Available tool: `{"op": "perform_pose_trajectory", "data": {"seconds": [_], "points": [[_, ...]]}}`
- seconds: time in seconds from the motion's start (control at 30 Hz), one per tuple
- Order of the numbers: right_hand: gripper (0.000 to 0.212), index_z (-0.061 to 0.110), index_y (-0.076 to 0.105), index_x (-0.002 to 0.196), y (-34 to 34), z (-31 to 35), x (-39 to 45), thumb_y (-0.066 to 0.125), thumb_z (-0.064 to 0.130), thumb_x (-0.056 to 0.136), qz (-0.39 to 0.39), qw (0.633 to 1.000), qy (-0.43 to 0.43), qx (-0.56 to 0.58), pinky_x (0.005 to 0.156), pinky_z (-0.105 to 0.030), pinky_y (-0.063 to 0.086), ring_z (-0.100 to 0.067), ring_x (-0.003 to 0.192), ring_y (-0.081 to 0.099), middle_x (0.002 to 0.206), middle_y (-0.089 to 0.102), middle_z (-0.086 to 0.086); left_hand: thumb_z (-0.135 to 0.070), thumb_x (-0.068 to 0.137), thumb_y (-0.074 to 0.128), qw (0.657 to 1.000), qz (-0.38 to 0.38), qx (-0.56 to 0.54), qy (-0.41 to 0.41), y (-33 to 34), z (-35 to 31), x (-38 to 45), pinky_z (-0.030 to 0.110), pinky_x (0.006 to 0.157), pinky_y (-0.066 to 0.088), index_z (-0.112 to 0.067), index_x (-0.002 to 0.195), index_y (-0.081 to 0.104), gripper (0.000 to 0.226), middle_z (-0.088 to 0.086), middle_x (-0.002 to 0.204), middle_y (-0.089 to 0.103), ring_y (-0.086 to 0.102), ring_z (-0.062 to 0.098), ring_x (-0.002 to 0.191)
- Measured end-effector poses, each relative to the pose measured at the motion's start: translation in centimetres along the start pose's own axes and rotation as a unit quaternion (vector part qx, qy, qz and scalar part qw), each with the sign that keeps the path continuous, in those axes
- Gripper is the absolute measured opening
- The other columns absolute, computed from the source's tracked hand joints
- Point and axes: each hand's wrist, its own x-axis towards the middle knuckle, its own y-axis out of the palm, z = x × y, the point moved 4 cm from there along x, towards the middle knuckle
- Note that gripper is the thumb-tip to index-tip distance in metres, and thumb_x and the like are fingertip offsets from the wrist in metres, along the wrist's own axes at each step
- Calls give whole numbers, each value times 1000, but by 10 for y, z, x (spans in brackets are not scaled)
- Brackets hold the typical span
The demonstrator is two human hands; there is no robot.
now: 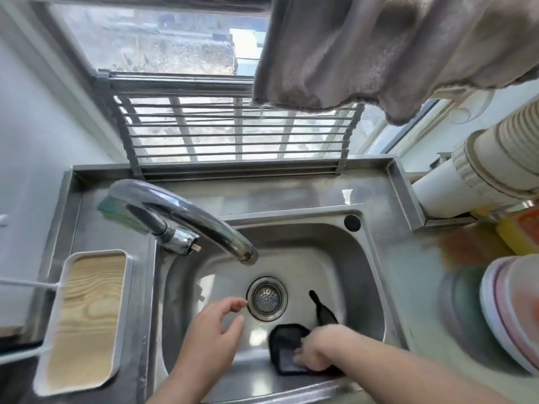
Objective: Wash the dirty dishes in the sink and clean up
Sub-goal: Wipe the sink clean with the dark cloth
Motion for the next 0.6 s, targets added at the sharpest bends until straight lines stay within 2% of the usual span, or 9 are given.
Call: {"op": "perform_pose_trajectory", "data": {"seconds": [0.07, 0.1, 0.13, 0.2, 0.27, 0.33, 0.43, 0.5, 0.6], "points": [[47, 13, 48, 151, -8, -41, -20, 44, 21, 105, -51, 993, 82, -74, 95, -43, 50, -35, 141, 46, 138, 57, -19, -13, 92, 70, 1000, -1, -6, -5, 1, 0, -1, 7, 87, 39, -41, 104, 72, 30, -25, 109, 68, 51, -21, 107], [49, 15, 45, 152, -9, -57, -20, 47, 22, 104, -87, 987, 106, -84, 92, -38, 47, -32, 143, 44, 132, 57, -20, -14, 93, 70, 1000, 1, -6, -9, 3, 0, -1, 8, 86, 39, -42, 104, 72, 30, -25, 110, 67, 49, -24, 107], [54, 16, 40, 155, -12, -65, -16, 48, 26, 102, -127, 983, 116, -70, 100, -38, 44, -32, 145, 39, 141, 53, -19, -14, 93, 70, 1000, 3, -8, -13, 4, 0, 0, 11, 87, 40, -43, 104, 71, 31, -26, 110, 67, 48, -25, 107], [67, 17, 23, 163, -17, -71, 0, 46, 34, 102, -174, 974, 145, -33, 121, -42, 28, -37, 152, 24, 165, 27, -16, -14, 93, 70, 1000, 1, -7, -8, 5, -2, 3, 16, 93, 42, -44, 103, 70, 32, -26, 110, 67, 50, -23, 108], [77, 19, 8, 167, -35, -82, 18, 45, 44, 103, -224, 964, 146, -10, 126, -45, 18, -39, 157, 11, 173, 6, -9, -14, 92, 70, 1000, 0, 2, 13, 6, -7, 8, 9, 94, 41, -44, 103, 71, 32, -25, 110, 67, 51, -20, 109], [84, 25, 1, 167, -58, -87, 30, 46, 54, 102, -246, 962, 119, -25, 127, -52, 8, -38, 158, 2, 174, -2, -2, -14, 93, 69, 1000, -2, 15, 16, 4, -9, 14, 0, 88, 35, -42, 107, 70, 32, -27, 112, 65, 47, -23, 110], [79, 37, -2, 165, -82, -56, 60, 41, 59, 103, -267, 960, 12, -82, 122, -66, -5, -36, 159, -5, 174, -8, 8, -15, 94, 66, 999, -7, 32, 14, 0, -5, 24, 5, 89, 36, -48, 109, 66, 36, -28, 118, 61, 48, -21, 111], [73, 39, 1, 164, -97, -15, 81, 38, 58, 105, -274, 954, -56, -108, 123, -65, -8, -34, 159, -8, 174, -2, 9, -12, 94, 66, 999, -18, 37, 16, -5, -2, 30, 5, 91, 36, -49, 108, 66, 40, -29, 119, 60, 51, -16, 111], [64, 37, 13, 163, -120, 60, 91, 37, 51, 106, -319, 936, -133, -70, 123, -64, -10, -32, 160, -9, 174, 7, 6, -6, 90, 68, 997, -49, 47, 27, -13, 3, 35, 1, 89, 37, -42, 108, 70, 40, -24, 113, 62, 55, -10, 110]]}}
